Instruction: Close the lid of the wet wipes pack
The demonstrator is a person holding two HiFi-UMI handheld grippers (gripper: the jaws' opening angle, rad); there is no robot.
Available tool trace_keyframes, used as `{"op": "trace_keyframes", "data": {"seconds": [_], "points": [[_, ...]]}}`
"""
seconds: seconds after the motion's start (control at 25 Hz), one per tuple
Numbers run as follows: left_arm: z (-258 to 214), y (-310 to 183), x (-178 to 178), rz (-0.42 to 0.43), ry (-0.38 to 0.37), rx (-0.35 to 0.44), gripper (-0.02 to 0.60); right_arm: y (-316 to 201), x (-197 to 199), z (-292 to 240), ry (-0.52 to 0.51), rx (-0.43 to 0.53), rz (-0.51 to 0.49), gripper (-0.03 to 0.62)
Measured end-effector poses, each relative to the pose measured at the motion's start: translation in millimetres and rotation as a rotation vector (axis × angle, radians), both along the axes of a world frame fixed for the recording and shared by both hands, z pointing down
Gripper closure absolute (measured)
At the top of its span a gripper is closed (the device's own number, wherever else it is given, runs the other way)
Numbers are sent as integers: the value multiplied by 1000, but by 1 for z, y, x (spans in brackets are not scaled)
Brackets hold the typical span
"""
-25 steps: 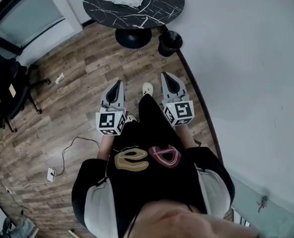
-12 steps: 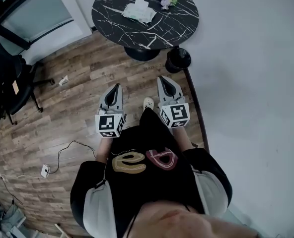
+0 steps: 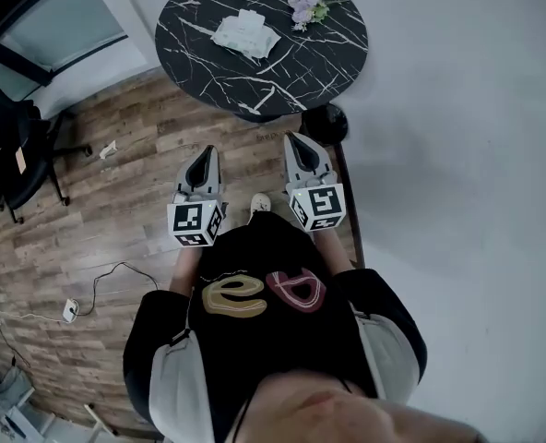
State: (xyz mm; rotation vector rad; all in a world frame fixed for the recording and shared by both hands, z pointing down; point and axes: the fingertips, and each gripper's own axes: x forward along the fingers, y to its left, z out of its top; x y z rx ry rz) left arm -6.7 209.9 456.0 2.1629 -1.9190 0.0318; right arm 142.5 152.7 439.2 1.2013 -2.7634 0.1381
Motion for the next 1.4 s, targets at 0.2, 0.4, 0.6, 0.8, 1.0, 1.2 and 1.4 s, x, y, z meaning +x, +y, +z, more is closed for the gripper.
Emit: {"op": "trace_keyframes", "data": {"seconds": [0.2,0.4,0.6,0.8,1.0,1.2,1.4], "points": [[0,-34,14,-23,28,9,563,-38,10,2,15,3,-29,582],[5,-57,23,-27,44,-8,563,-58,15,5,25,1,-45,582],[3,-86,27,-11,41,-7,563,-73,23,6,31,-14,-26,582],[-2,-103,35,25,42,4,563,-76,29,13,44,-46,-16,582],[14,-111,33,41,49,-31,563,-85,32,28,84,-63,16,582],[25,-129,16,43,44,-47,563,-105,21,33,77,-71,19,582],[19,-159,-8,49,35,-38,563,-131,-2,31,87,-74,19,582]]}}
